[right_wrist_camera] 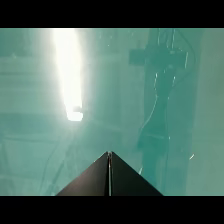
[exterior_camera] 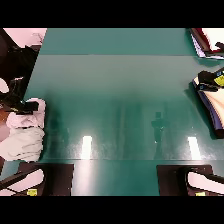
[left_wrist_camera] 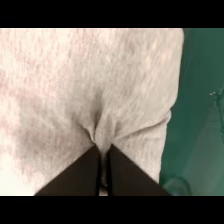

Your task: Fold the shirts.

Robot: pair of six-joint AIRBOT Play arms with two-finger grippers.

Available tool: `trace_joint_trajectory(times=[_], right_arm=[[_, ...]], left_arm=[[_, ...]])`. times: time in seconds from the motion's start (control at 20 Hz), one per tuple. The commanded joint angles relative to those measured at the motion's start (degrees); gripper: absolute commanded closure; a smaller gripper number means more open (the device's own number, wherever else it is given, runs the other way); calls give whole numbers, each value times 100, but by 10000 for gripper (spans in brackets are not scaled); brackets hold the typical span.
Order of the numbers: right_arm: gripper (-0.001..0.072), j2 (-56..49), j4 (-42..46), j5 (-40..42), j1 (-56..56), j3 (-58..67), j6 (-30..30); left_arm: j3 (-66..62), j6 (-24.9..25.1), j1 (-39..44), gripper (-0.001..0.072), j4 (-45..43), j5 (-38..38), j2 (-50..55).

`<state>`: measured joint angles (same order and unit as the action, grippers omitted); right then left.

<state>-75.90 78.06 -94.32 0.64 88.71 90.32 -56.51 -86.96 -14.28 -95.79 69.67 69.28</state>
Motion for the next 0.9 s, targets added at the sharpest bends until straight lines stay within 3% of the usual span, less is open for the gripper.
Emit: trace_joint_trajectory(times=[0.0,0.2,0.4,0.5,0.7,0.85], right_arm=[[693,2,-52,70,-17,0,4],[693,4,-48,70,-17,195,-2],[693,4,-57,125,-44,1071,2],[693,4,-50,133,-87,1523,2],[694,4,-55,120,-90,2280,4],[694,4,-55,79,-90,2608,4]], left_arm=[[-144,-11,-26,685,-70,-63,-15],[-1670,343,-26,685,1248,118,-345],[-3414,1633,376,686,3963,492,-769],[-3950,1919,1051,685,4721,485,-820],[-4186,2470,2983,685,4972,402,-717],[-4188,2765,3840,685,4769,378,-275]])
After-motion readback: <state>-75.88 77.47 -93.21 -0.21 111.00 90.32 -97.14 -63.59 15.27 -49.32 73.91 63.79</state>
